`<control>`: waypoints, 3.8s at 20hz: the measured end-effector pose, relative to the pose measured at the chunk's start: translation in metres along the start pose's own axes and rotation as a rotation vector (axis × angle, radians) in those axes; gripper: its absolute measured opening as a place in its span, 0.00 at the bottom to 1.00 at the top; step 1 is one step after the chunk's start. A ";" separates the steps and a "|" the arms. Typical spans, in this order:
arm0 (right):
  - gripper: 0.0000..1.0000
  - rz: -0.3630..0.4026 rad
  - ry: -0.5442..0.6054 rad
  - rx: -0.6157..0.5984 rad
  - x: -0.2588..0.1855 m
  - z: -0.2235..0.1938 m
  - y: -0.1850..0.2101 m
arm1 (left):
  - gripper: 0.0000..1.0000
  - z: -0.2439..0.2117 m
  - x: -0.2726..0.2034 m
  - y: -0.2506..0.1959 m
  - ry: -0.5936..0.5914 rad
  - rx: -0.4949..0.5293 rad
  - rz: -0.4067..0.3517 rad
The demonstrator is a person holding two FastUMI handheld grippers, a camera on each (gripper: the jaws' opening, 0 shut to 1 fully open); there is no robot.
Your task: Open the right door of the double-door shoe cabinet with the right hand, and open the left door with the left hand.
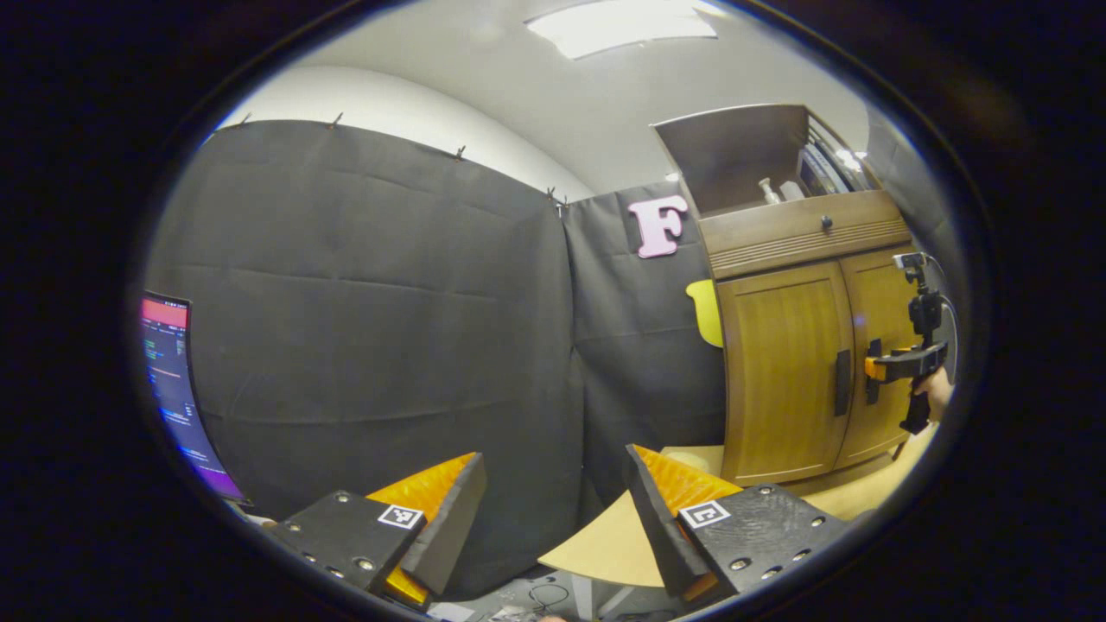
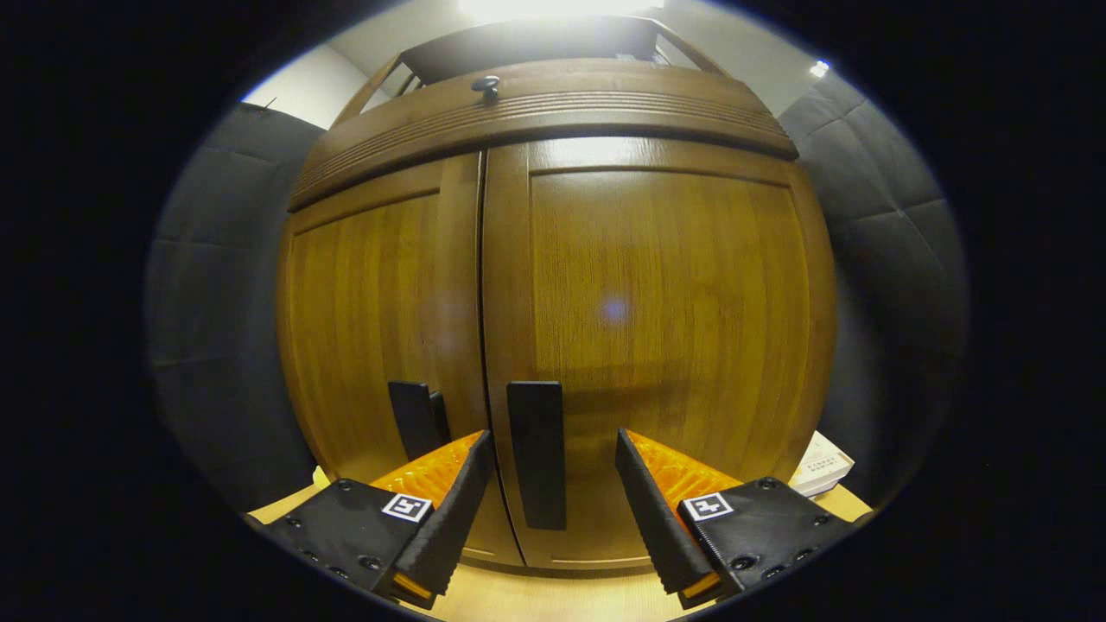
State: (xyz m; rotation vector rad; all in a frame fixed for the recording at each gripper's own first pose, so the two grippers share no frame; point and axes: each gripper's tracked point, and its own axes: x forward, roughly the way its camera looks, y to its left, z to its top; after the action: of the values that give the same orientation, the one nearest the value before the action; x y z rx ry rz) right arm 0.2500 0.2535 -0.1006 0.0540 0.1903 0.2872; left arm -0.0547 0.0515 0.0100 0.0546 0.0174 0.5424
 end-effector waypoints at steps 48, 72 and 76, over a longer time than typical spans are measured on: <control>0.20 0.052 0.113 0.027 -0.164 -0.026 -0.065 | 0.91 0.019 0.001 -0.038 -0.052 -0.100 -0.469; 0.11 -0.109 0.127 0.029 -0.214 -0.023 -0.188 | 0.91 0.024 -0.007 -0.047 -0.049 -0.113 -0.661; 0.16 -0.106 0.118 0.025 -0.221 -0.020 -0.202 | 0.91 0.024 -0.008 -0.050 -0.043 -0.109 -0.688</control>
State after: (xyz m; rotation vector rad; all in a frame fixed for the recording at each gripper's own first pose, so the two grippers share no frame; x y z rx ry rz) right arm 0.0942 -0.0026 -0.0970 0.0518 0.3134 0.1827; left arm -0.0347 0.0032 0.0308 -0.0463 -0.0346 -0.1459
